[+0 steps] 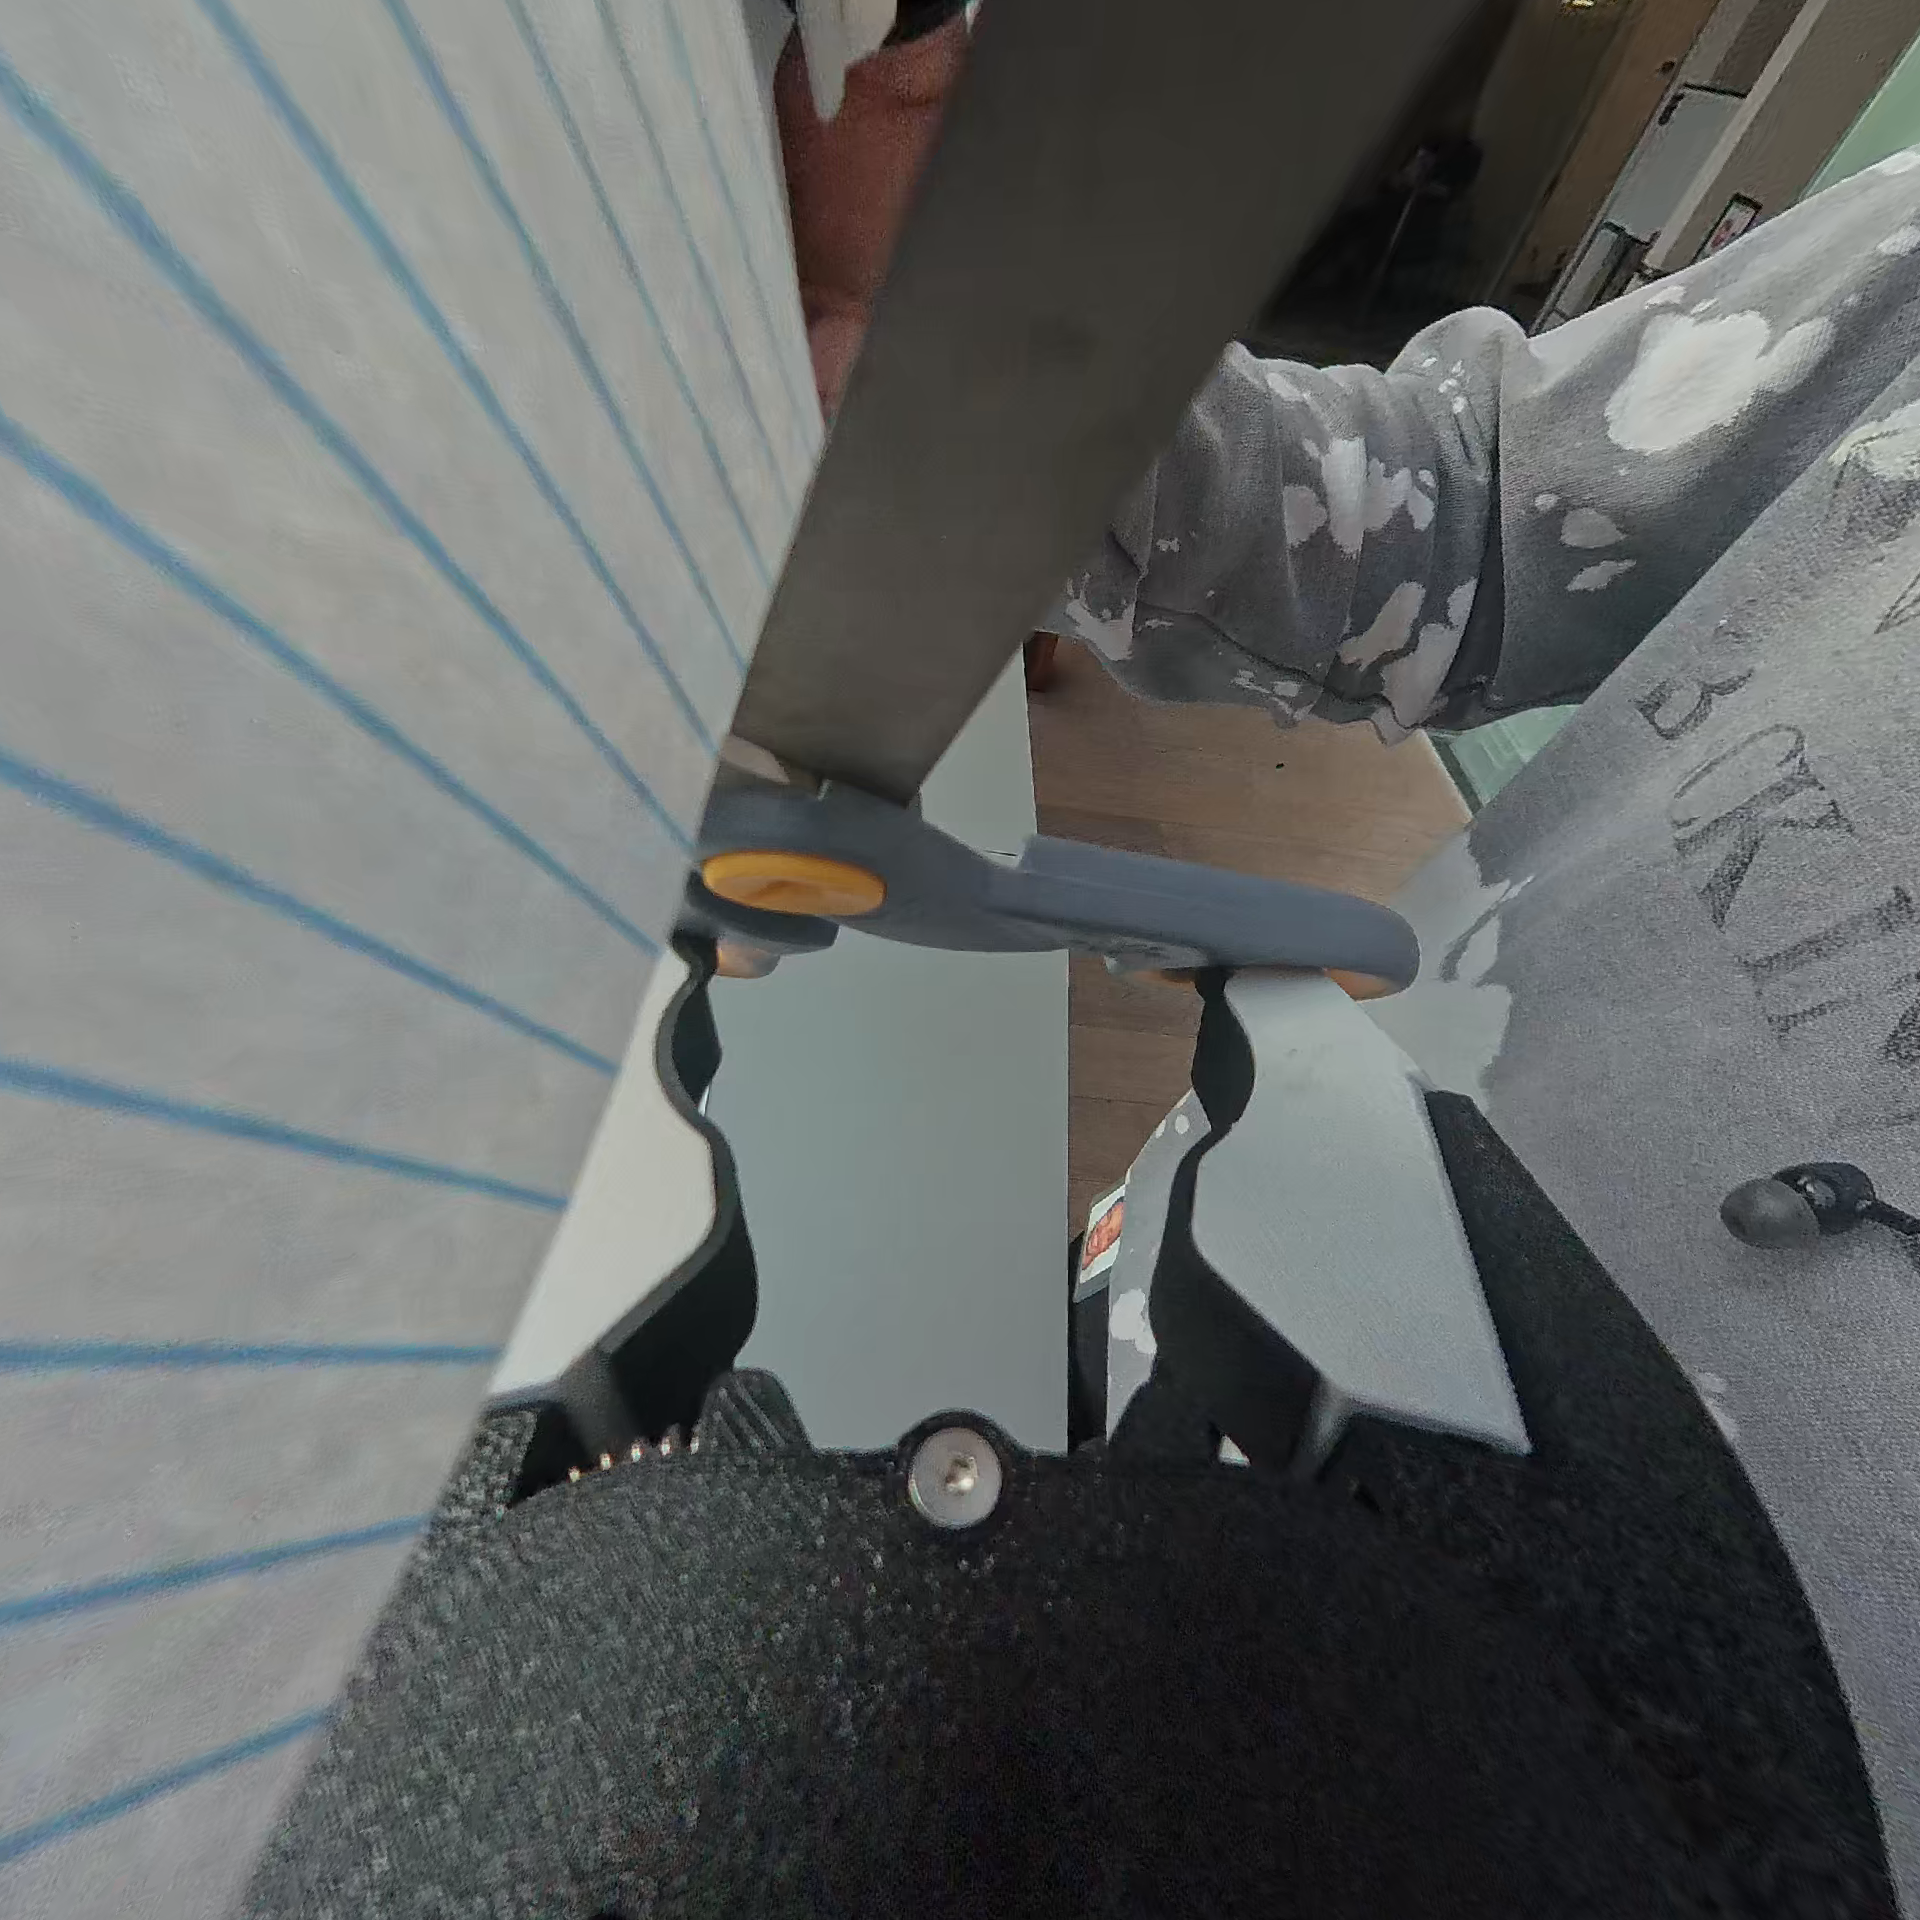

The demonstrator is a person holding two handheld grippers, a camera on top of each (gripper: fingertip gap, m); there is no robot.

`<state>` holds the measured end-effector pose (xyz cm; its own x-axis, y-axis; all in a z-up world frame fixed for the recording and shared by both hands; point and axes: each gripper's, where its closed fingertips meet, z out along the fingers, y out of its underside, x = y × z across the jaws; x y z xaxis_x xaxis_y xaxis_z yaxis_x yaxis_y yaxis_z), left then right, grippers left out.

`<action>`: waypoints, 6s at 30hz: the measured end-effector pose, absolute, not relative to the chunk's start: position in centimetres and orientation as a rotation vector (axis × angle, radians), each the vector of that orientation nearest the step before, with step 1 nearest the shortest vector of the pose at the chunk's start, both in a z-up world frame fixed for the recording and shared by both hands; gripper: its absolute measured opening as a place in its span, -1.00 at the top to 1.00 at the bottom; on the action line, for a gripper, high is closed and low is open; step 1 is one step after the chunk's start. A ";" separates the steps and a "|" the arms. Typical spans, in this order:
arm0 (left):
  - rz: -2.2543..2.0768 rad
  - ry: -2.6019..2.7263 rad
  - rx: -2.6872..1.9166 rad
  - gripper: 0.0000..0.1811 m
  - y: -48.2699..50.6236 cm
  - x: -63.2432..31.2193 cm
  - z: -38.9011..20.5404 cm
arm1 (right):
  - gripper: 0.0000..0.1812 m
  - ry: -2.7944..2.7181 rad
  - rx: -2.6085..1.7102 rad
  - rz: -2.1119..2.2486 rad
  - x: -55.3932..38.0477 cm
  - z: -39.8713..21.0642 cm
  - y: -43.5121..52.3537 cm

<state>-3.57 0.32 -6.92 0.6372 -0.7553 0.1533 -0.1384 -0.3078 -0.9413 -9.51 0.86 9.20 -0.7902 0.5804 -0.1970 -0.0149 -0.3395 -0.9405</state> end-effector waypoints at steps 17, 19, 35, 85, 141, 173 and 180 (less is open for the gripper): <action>-0.762 0.836 -1.961 0.06 -1.0 -4.0 -9.9 | 1.00 -1.780 -1.214 1.748 -8.9 4.4 2.6; -0.764 0.864 -1.993 0.07 -1.0 -3.9 -10.6 | 1.00 -1.820 -1.253 1.754 -8.7 4.4 2.5; -0.778 0.948 -2.084 0.36 -1.5 -4.1 -12.5 | 1.00 -1.832 -1.355 1.774 -8.1 2.5 3.7; -0.976 0.834 -1.370 0.51 -4.4 -0.9 -2.6 | 1.00 -1.958 -1.001 1.801 -8.6 11.9 -2.2; -0.944 0.675 -1.412 0.32 -3.9 -3.4 -3.2 | 1.00 -1.756 -1.188 1.732 -12.2 15.5 -1.1; -1.019 0.882 -1.747 -0.02 -2.6 -2.4 -8.8 | 1.00 -2.104 -1.470 1.539 -10.0 4.8 -0.4; -1.043 0.922 -1.839 0.09 -2.6 -1.6 -10.0 | 1.00 -2.100 -1.523 1.536 -9.6 4.5 -0.5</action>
<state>-1.62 -2.60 -9.99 0.3908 -0.8681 0.3061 -0.1974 -0.4038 -0.8933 -9.61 -0.51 4.49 -0.4835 0.7655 -0.4246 0.6366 -0.0254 -0.7708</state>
